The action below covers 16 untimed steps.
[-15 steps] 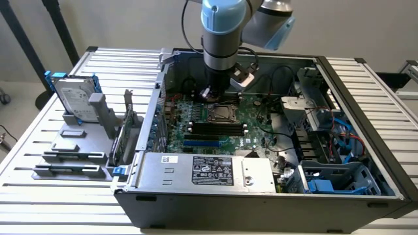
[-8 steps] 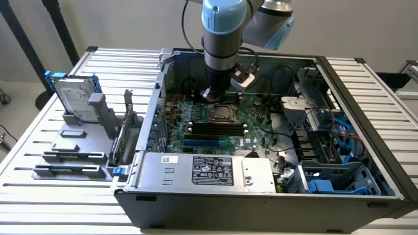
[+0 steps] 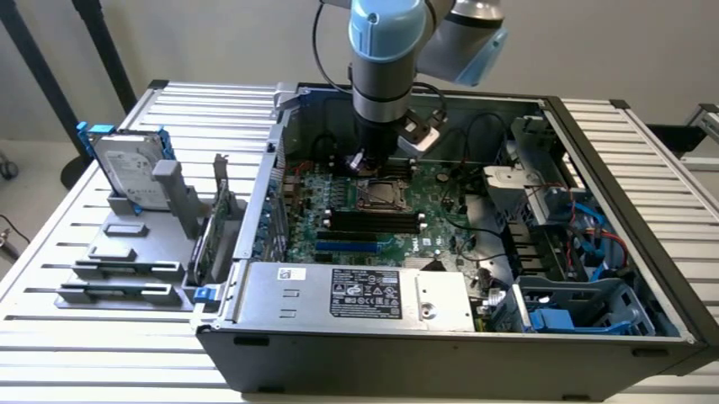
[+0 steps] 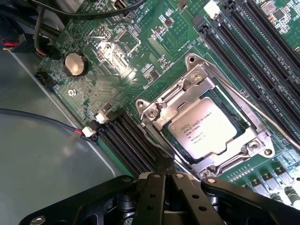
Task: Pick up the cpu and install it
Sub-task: 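Install the first cpu locking lever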
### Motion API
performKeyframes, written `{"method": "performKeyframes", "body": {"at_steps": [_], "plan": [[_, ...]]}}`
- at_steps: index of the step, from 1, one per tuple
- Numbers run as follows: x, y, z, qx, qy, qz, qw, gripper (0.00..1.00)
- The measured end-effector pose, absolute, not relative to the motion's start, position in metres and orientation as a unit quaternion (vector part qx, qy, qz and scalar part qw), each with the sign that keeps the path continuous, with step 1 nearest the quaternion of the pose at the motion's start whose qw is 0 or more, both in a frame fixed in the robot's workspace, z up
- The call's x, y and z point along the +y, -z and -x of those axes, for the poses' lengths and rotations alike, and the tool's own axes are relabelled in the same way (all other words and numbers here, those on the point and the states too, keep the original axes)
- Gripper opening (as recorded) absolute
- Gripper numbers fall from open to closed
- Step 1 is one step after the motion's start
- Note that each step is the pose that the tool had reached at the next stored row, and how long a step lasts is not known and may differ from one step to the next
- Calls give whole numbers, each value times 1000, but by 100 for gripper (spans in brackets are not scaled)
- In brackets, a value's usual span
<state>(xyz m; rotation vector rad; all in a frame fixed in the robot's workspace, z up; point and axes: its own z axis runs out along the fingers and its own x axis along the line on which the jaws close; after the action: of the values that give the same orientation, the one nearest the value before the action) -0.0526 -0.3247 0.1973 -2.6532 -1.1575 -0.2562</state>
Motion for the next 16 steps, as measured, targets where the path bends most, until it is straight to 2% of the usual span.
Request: {"method": "performKeyframes", "body": {"at_steps": [16], "plan": [[-325, -195, 41, -397, 87, 906, 118, 11]]}}
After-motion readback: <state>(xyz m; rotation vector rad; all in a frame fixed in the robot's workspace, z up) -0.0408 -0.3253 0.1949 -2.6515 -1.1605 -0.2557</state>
